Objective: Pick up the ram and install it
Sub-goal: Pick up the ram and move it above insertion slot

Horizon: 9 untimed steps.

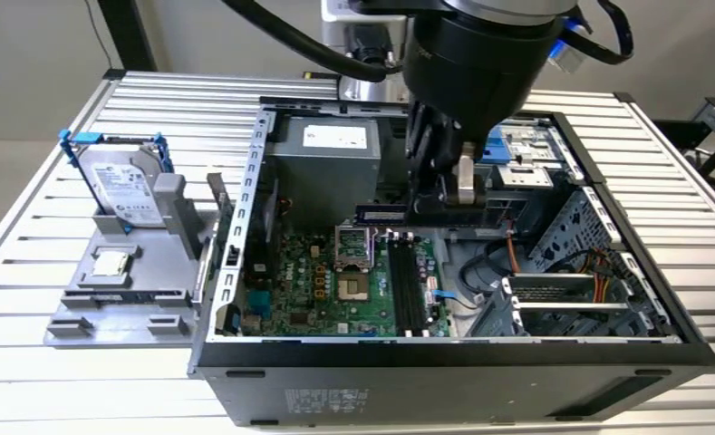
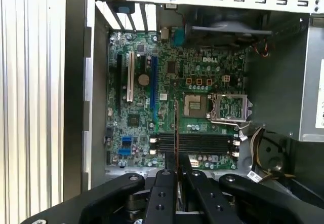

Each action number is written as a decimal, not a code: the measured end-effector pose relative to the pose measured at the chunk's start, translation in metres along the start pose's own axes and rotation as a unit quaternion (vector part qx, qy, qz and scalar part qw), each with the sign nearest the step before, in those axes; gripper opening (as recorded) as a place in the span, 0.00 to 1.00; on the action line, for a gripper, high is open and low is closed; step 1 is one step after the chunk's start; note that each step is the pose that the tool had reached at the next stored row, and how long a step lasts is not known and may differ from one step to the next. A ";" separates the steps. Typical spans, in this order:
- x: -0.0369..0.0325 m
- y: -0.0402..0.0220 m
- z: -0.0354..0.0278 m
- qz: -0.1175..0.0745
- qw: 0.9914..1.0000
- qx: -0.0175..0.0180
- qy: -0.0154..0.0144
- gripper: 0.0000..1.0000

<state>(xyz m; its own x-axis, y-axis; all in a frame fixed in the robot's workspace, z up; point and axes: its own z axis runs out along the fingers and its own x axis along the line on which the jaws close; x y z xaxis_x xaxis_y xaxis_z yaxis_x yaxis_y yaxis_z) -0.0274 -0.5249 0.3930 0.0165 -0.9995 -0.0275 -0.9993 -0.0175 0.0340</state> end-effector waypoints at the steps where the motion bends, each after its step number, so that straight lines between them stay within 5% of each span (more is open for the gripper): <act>1: 0.0000 -0.0026 -0.0001 0.001 1.000 0.000 0.000 0.00; 9: 0.0002 -0.0146 -0.0005 0.014 1.000 0.000 -0.001 0.00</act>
<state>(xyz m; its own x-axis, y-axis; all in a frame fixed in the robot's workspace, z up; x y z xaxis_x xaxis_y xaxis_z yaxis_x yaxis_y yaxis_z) -0.0128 -0.5249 0.3930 -0.0116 -0.9996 -0.0276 -0.9994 0.0107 0.0340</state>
